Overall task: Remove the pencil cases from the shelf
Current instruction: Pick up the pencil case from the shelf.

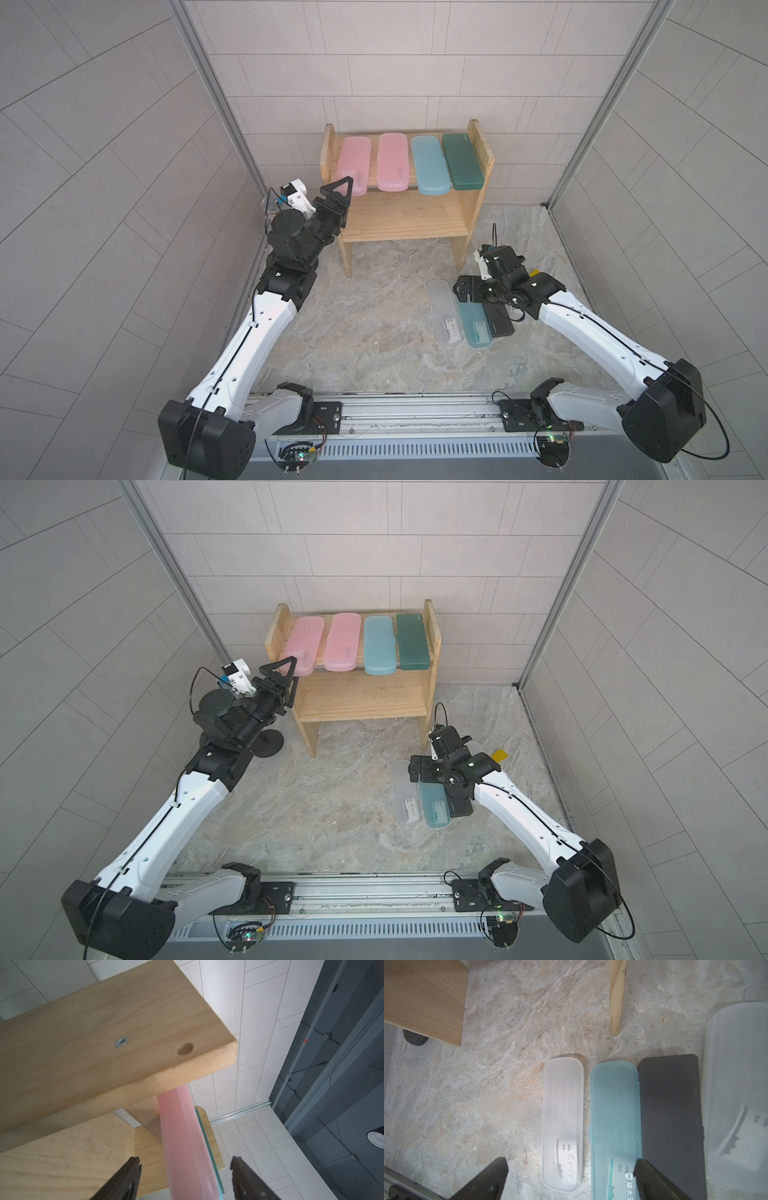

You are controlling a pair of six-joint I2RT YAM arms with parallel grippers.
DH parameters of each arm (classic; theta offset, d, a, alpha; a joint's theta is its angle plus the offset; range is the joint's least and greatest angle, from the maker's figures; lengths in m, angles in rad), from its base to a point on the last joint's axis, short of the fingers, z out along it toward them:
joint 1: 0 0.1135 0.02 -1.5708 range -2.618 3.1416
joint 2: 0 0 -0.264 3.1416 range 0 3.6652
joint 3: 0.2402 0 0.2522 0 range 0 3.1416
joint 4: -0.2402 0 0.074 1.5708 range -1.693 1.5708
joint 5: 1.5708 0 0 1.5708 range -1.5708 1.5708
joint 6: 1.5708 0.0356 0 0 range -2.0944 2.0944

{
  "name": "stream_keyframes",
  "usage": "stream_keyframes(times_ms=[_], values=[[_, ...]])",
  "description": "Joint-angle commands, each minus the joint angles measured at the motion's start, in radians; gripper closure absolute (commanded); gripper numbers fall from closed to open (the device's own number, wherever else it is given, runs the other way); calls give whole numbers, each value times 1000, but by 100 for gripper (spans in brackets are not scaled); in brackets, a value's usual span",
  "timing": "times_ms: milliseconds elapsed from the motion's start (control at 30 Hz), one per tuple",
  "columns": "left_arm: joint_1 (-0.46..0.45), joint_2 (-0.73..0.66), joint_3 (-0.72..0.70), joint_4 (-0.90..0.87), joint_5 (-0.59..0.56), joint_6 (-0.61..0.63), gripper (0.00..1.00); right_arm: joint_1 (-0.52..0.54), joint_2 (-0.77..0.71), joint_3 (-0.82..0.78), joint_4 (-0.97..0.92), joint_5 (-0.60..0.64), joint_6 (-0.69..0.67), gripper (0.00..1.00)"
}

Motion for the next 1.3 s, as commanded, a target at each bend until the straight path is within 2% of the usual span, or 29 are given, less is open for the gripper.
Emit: stream_keyframes(times_ms=[0, 167, 300, 400, 467, 600, 700, 867, 967, 1067, 1267], values=[[9, -5, 9, 49, 22, -14, 34, -5, -23, -5, -20, -3, 8, 0], [17, -23, -16, 49, 10, -23, 54, -6, -30, -12, -23, -3, 13, 0], [26, -44, -40, 56, 0, -34, 83, -2, -44, 3, -54, 28, 6, 0], [30, -55, -50, 69, 16, -29, 100, 10, -74, 27, -80, 65, 1, 0], [34, -62, -58, 112, 53, -17, 100, 35, -101, 53, -95, 100, 5, 0], [35, -116, -87, 177, 90, 60, 100, 160, -145, 159, -139, 211, 20, 0], [34, -192, -152, 235, 135, 187, 100, 279, -183, 237, -112, 272, 65, 0], [32, -398, -350, 323, 151, 414, 100, 375, -210, 341, -15, 289, 138, 0], [33, -544, -490, 315, 100, 523, 100, 413, -178, 452, 7, 283, 157, 0], [32, -649, -583, 286, 107, 610, 100, 454, -133, 534, 89, 263, 181, 0], [31, -773, -680, 254, 150, 657, 100, 531, 65, 711, 234, 186, 230, 0]])
